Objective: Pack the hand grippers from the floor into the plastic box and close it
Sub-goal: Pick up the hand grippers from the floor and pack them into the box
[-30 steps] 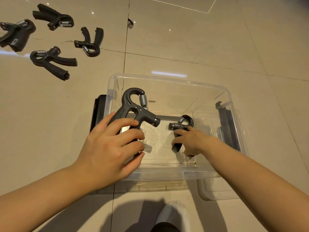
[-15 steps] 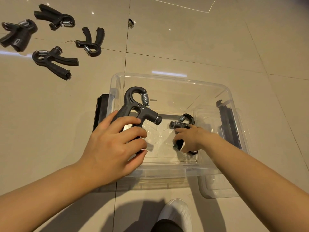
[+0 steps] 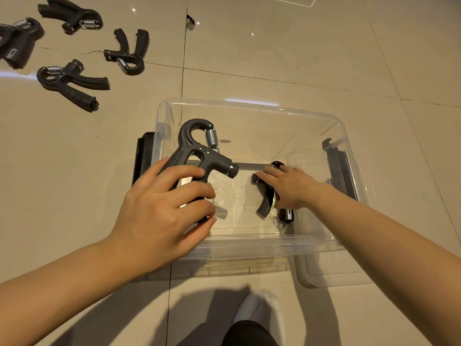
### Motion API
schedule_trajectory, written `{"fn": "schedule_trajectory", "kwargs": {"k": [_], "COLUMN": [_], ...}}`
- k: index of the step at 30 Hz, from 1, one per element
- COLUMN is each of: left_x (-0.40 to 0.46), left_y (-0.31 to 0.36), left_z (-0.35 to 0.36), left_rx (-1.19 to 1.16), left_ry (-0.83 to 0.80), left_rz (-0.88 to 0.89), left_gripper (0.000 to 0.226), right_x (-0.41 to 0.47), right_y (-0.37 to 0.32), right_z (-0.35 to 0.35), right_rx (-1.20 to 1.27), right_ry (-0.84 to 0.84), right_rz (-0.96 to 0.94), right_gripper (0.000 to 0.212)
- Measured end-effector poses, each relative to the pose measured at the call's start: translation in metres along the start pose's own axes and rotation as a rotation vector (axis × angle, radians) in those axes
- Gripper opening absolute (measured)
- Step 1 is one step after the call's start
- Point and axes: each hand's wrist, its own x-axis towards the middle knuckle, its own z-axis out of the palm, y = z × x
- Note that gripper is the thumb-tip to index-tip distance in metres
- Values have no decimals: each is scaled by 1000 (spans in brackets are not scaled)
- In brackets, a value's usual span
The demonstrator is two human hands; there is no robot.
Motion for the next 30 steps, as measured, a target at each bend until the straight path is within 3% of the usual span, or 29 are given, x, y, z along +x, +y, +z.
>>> {"fn": "schedule_trajectory", "kwargs": {"k": [9,15,17,19,21,23,26,30], "left_x": [0,-1,-2,-3,-3,-2,-4,-3], "left_y": [0,-1,-2,-2,-2,-2,-3,-5], "left_z": [0,1,2,2,1,2,3,2], "left_rx": [13,20,23,19,17,18,21,-92], "left_ry": [9,19,26,26,22,22,47,117], "left_rz": [0,0,8,17,19,16,30,49], "left_gripper": [16,15,15,16,18,21,24,26], "right_x": [-10,-17,-27,-41,-53,-62,-67,-65], "right_y": [-10,-21,-28,-42,-55,-67,-81,-88], "right_z": [7,-10,-29,-57,-80,-92,-86,-78], "right_rx": [-80,9,407,1024,1354,1302,862,606], "right_ry": [-44,-83,93,290,432,511,686,987], "right_rz": [-25,27,-6,-119,-198,-245,-246,-228], "right_gripper": [84,73,58,43,38,41,43,34]}}
